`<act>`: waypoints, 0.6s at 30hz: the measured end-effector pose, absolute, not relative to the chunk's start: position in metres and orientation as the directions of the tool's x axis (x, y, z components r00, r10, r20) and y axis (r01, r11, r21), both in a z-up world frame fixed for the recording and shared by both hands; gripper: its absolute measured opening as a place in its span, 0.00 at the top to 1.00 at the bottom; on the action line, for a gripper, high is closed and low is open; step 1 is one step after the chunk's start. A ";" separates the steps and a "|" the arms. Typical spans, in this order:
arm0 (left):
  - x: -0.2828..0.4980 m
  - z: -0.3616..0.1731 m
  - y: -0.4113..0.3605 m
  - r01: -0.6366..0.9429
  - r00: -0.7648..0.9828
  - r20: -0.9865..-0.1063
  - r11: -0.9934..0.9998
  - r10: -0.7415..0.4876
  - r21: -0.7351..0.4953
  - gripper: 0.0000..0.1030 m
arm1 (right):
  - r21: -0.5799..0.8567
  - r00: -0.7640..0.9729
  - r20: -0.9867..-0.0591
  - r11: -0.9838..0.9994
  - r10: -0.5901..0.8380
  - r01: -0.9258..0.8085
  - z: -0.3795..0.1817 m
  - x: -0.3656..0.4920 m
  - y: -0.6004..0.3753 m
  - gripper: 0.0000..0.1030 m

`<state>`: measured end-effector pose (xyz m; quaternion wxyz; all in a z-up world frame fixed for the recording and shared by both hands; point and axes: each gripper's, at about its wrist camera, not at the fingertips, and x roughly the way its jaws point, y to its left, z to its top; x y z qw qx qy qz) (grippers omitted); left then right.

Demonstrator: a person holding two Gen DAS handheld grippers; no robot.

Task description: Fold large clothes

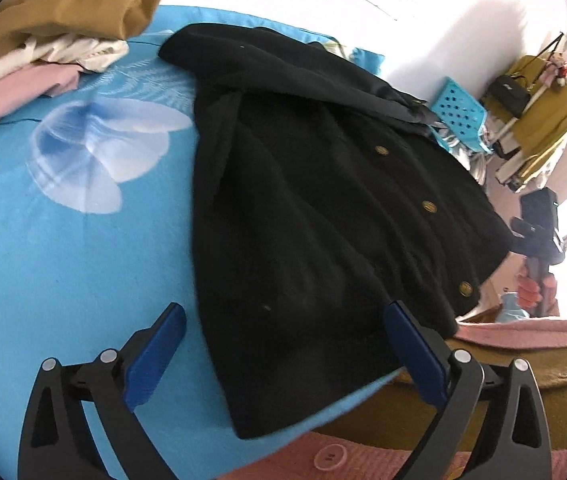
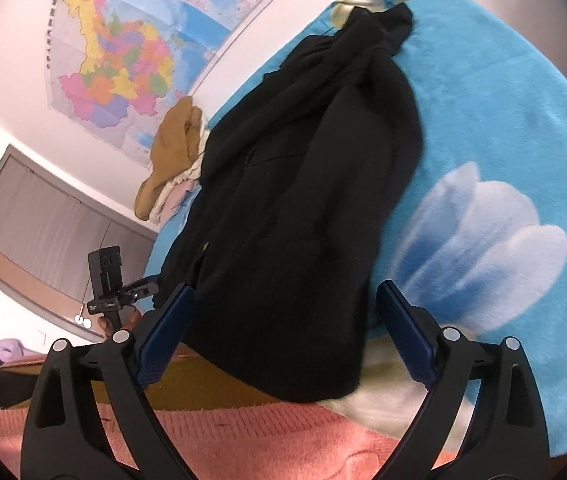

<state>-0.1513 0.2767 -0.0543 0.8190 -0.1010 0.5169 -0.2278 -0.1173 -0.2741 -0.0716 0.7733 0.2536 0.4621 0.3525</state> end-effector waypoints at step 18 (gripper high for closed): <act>-0.151 -0.059 0.274 0.185 0.379 -0.753 0.841 -0.538 -0.508 0.51 | 0.774 0.299 -0.461 0.543 0.836 -0.325 -0.084 -0.104 -0.256 0.55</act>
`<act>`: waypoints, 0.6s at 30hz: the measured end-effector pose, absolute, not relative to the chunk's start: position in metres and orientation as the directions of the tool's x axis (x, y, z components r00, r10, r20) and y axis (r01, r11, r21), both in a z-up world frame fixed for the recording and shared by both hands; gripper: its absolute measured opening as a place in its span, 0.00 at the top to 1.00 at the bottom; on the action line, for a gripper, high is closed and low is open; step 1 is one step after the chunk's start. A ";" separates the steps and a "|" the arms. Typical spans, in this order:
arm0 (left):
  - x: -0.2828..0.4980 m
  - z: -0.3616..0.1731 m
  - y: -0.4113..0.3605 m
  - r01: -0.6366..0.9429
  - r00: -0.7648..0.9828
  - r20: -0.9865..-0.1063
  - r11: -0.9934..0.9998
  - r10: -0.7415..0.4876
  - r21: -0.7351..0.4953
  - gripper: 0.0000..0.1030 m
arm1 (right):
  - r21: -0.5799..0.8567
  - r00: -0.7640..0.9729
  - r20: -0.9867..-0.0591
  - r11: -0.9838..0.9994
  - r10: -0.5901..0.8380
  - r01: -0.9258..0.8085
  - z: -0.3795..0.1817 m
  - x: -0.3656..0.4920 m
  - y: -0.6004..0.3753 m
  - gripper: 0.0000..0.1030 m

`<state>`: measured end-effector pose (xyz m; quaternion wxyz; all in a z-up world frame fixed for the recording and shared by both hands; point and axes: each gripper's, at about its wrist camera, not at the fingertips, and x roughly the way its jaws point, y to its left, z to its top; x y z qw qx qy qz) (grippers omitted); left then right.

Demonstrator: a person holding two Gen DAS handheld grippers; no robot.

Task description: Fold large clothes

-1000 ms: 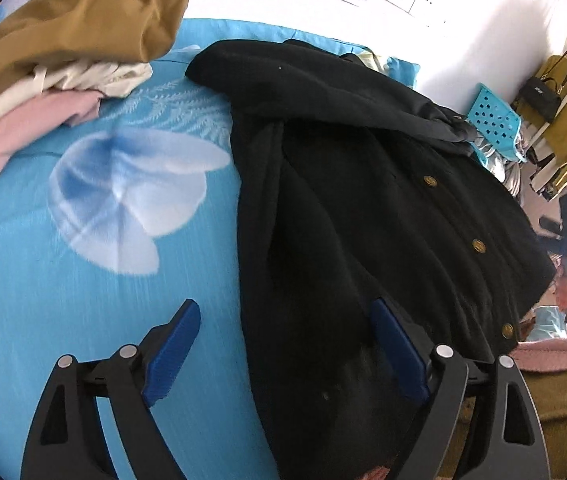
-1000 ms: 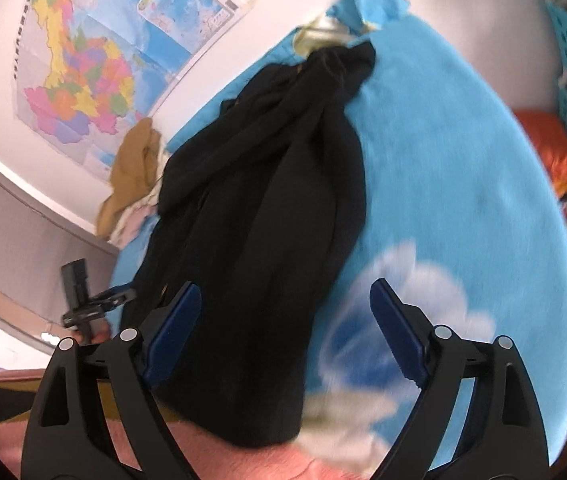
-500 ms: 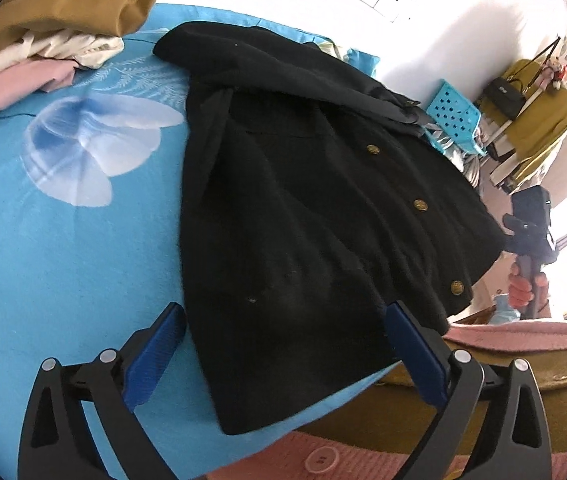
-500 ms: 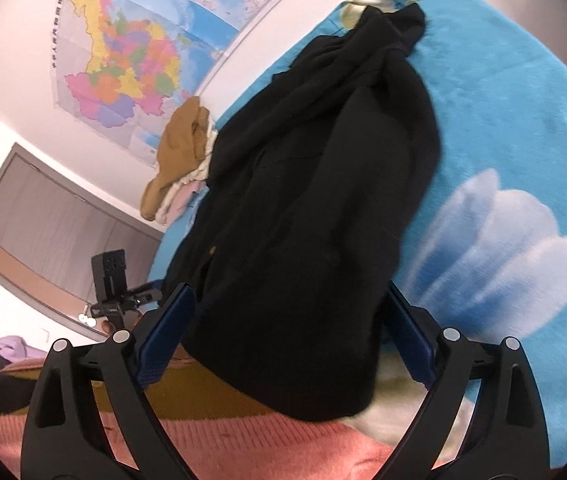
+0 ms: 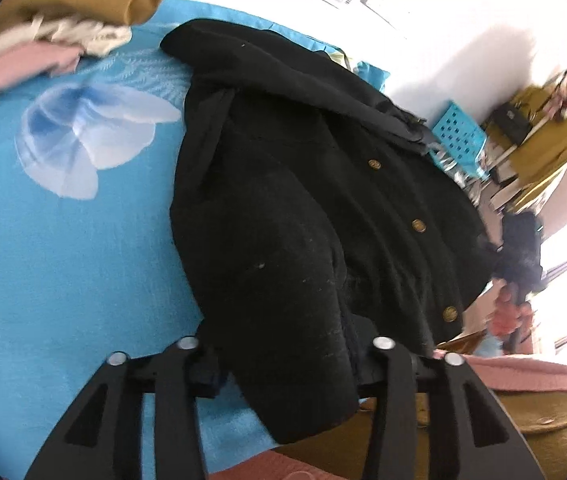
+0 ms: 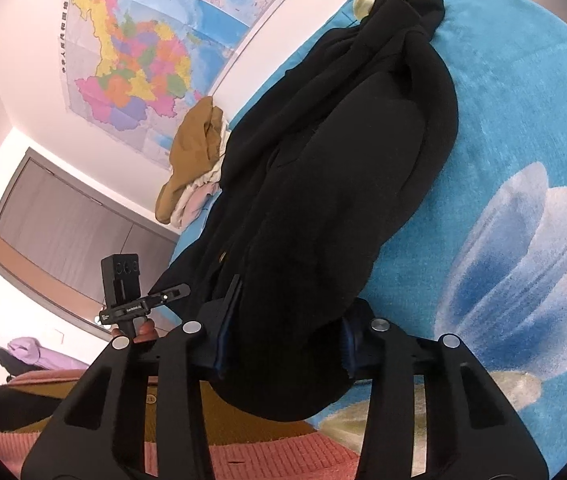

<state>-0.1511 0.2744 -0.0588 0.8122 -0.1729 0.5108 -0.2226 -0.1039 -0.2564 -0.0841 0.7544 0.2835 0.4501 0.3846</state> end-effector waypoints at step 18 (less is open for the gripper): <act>-0.174 -0.011 0.274 0.170 0.537 -0.696 0.869 -0.477 -0.465 0.95 | 0.759 0.393 -0.347 0.501 0.852 -0.416 -0.033 -0.123 -0.267 0.89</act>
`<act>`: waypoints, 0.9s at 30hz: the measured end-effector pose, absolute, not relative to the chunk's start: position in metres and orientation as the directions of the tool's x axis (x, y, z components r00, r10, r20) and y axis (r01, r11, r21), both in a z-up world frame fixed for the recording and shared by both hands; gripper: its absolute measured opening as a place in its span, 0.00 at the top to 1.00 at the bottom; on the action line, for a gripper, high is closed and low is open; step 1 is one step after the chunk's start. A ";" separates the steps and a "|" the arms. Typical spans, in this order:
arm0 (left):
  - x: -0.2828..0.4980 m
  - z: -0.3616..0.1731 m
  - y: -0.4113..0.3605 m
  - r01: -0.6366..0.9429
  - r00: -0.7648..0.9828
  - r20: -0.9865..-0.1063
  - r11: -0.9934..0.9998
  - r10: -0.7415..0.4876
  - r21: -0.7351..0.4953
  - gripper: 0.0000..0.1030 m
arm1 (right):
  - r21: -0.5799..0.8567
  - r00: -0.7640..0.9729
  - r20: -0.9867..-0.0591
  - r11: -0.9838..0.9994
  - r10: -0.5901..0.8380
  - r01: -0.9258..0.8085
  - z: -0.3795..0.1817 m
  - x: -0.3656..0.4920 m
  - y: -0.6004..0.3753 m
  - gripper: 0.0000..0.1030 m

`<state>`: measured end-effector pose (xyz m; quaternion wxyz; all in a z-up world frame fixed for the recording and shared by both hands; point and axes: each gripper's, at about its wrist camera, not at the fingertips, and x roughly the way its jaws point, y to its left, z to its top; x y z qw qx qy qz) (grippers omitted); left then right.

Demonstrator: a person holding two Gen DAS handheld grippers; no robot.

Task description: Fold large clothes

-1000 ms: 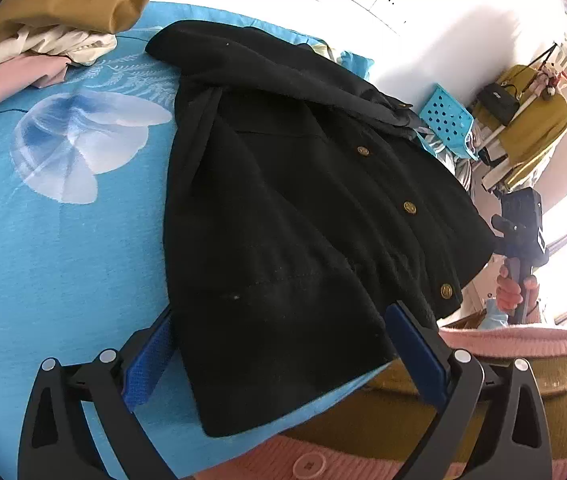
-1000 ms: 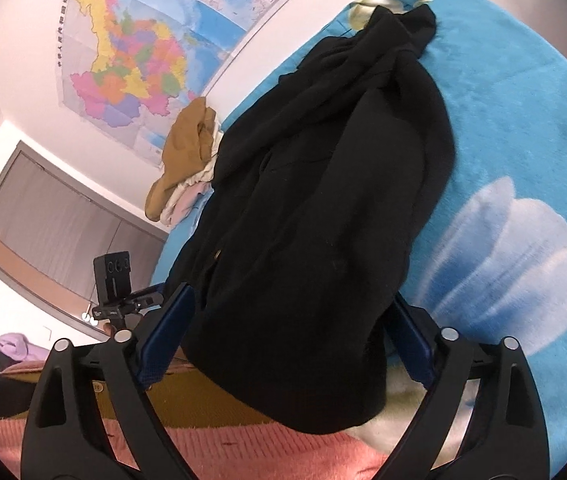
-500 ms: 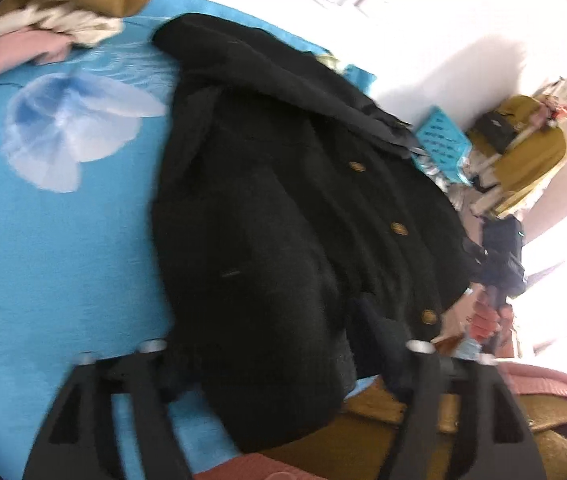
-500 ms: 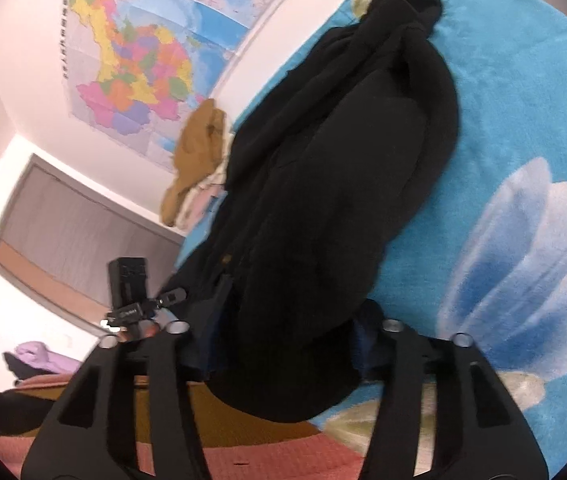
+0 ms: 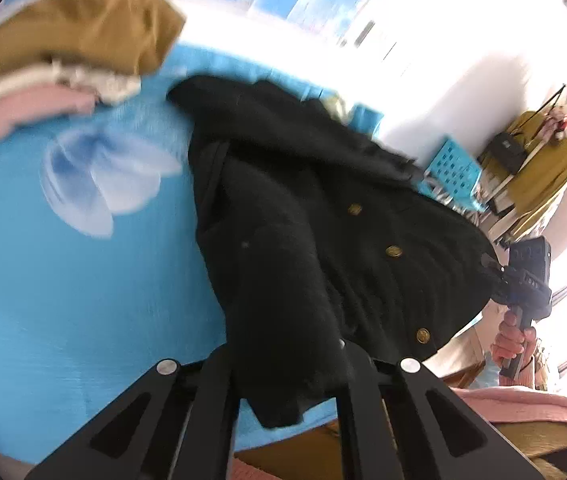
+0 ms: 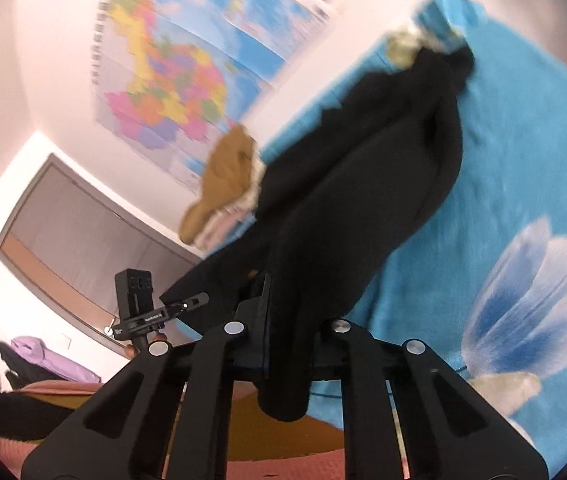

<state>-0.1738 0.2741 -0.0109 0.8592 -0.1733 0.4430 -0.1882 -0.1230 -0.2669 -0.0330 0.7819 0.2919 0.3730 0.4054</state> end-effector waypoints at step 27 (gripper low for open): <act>-0.170 -0.061 0.269 0.192 0.389 -0.682 0.778 -0.620 -0.598 0.65 | 0.772 0.294 -0.450 0.532 0.844 -0.347 -0.077 -0.133 -0.261 0.66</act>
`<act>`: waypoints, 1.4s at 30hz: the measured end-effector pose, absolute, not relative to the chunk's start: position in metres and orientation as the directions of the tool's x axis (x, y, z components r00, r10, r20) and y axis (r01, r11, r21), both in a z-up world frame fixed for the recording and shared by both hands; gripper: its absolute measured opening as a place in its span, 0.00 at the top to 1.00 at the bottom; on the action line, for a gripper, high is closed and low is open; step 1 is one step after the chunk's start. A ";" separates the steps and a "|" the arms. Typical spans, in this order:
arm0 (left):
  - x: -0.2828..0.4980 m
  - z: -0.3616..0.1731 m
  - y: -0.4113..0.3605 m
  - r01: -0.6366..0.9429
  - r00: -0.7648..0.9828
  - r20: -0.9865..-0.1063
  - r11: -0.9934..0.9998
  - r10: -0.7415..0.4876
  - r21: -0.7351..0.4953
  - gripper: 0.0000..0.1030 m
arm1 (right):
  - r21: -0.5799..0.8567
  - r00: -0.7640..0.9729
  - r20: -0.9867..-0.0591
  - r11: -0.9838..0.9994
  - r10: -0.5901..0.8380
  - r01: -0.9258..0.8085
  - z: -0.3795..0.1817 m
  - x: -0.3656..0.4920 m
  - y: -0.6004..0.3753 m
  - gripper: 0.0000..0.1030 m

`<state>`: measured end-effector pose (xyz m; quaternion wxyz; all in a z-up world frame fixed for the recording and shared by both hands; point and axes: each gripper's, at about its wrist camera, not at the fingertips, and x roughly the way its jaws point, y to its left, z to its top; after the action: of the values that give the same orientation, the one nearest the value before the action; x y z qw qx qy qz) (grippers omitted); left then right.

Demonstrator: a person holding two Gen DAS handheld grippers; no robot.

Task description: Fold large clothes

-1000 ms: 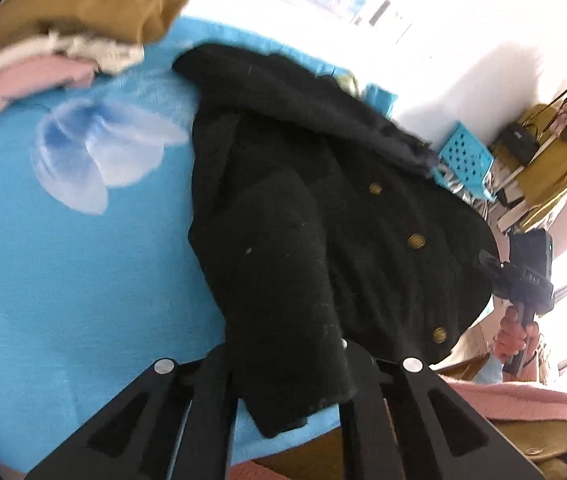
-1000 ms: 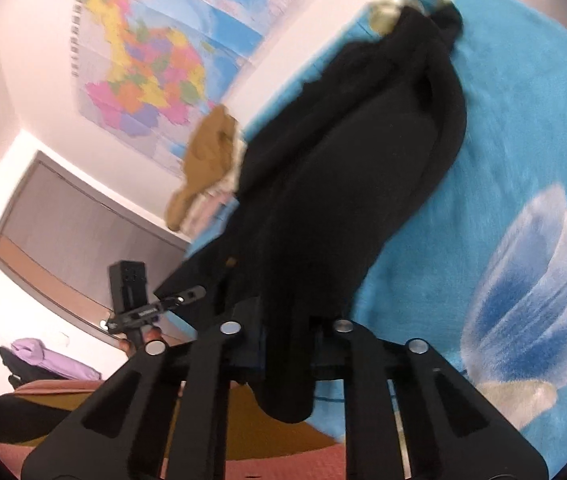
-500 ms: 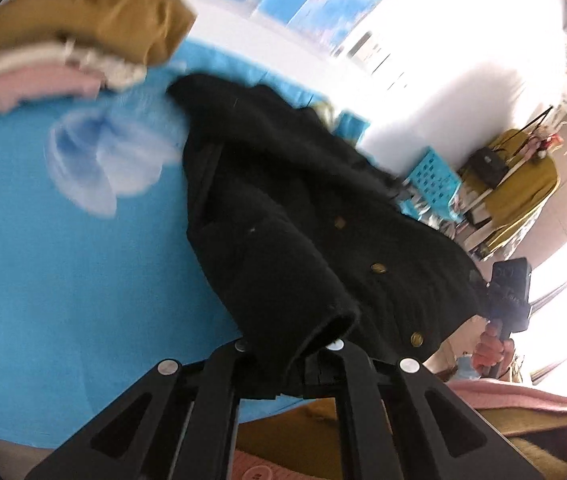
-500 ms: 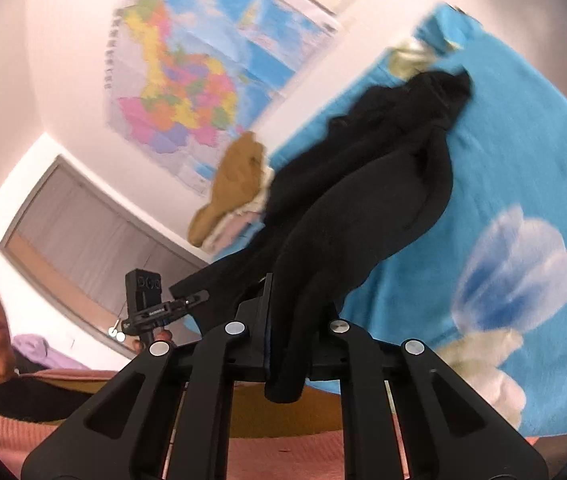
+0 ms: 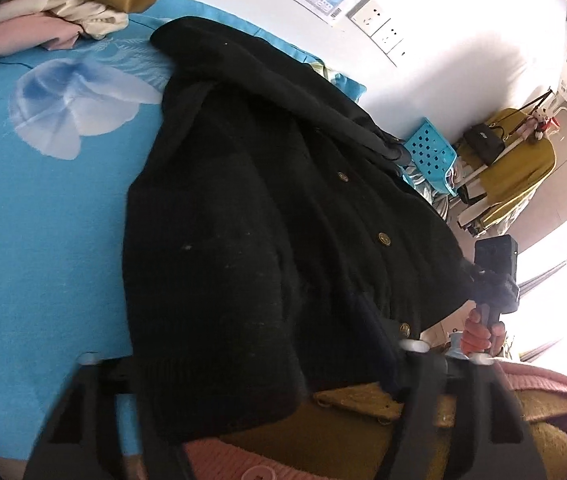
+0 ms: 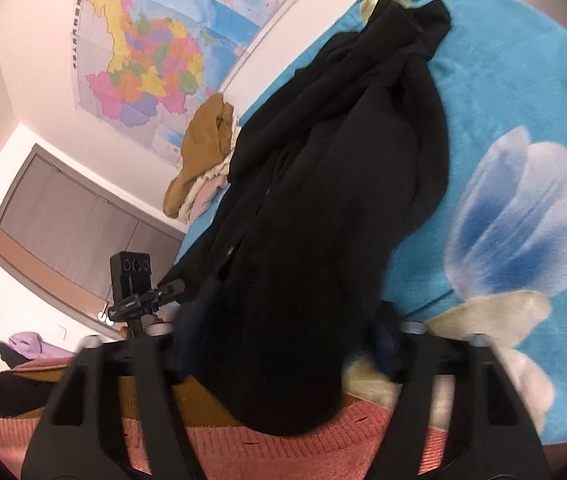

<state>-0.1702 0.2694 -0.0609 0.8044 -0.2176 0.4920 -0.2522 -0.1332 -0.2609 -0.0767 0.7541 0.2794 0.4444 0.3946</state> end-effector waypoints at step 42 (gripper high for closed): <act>-0.075 0.068 0.319 0.199 0.505 -0.594 0.755 -0.626 -0.625 0.96 | 0.798 0.436 -0.232 0.426 0.870 -0.426 0.046 -0.043 -0.277 0.91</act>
<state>-0.0745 0.3188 0.0675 0.8316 -0.2472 0.4310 -0.2480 -0.0432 -0.2774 0.0457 0.7774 0.3370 0.3295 0.4166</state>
